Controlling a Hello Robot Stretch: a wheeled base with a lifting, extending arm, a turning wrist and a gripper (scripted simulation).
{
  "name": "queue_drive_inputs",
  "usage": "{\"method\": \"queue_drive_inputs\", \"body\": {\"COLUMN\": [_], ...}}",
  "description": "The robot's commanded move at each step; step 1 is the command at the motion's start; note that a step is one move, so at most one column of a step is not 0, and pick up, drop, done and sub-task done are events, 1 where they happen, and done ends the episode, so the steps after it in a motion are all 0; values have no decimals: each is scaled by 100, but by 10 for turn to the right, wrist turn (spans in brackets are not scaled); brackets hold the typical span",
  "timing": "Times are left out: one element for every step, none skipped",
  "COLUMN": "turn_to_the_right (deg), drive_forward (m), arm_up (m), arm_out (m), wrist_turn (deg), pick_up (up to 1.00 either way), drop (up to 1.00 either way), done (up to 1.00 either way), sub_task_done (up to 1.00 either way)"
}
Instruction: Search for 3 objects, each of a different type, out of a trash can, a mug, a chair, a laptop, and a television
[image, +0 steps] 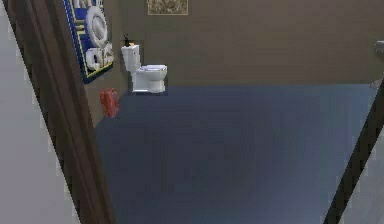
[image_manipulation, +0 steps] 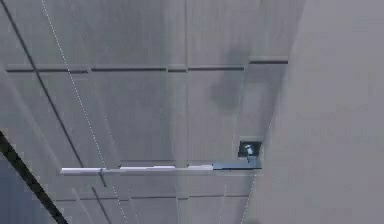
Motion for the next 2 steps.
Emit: {"method": "queue_drive_inputs", "body": {"turn_to_the_right": [0, 450], "drive_forward": [75, 0], "arm_up": [0, 0], "arm_out": [0, 0], "wrist_turn": [0, 0], "pick_up": [0, 0], "drop": [0, 0], "done": [0, 0], "sub_task_done": [0, 0]}}
